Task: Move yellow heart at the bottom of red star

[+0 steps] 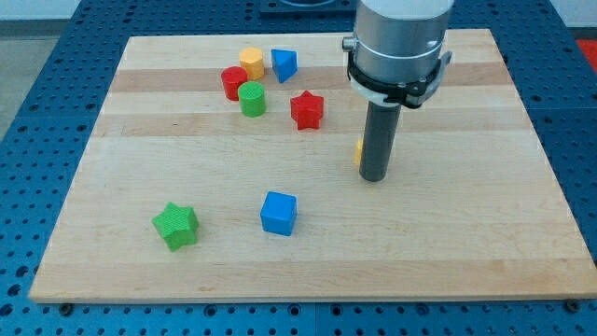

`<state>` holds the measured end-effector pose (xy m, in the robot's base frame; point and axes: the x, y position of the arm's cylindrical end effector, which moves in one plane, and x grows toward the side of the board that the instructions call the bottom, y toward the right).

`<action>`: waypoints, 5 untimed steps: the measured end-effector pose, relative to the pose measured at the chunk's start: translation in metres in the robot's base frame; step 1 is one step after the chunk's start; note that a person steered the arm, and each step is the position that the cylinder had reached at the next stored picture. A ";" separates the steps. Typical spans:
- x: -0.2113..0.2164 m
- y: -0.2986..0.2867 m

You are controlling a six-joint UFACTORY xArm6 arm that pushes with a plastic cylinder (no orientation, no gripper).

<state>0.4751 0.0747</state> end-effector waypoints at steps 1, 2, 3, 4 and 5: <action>0.000 0.032; 0.000 0.037; -0.008 0.030; -0.019 0.018; -0.019 0.008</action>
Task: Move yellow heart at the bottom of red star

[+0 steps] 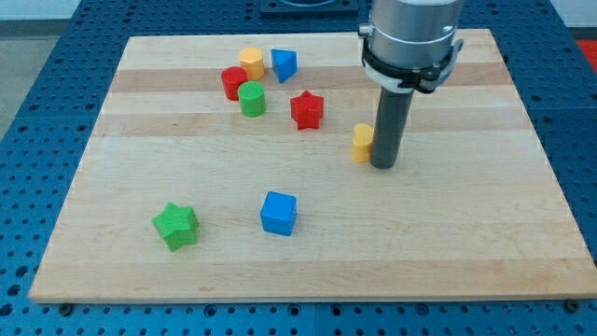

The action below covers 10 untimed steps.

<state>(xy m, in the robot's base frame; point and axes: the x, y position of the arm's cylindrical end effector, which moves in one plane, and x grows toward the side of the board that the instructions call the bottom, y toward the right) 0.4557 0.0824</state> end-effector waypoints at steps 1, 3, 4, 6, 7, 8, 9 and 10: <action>-0.006 -0.034; 0.004 -0.034; 0.008 0.022; -0.032 0.024; -0.041 0.024; -0.041 0.024; -0.041 -0.009; -0.041 -0.052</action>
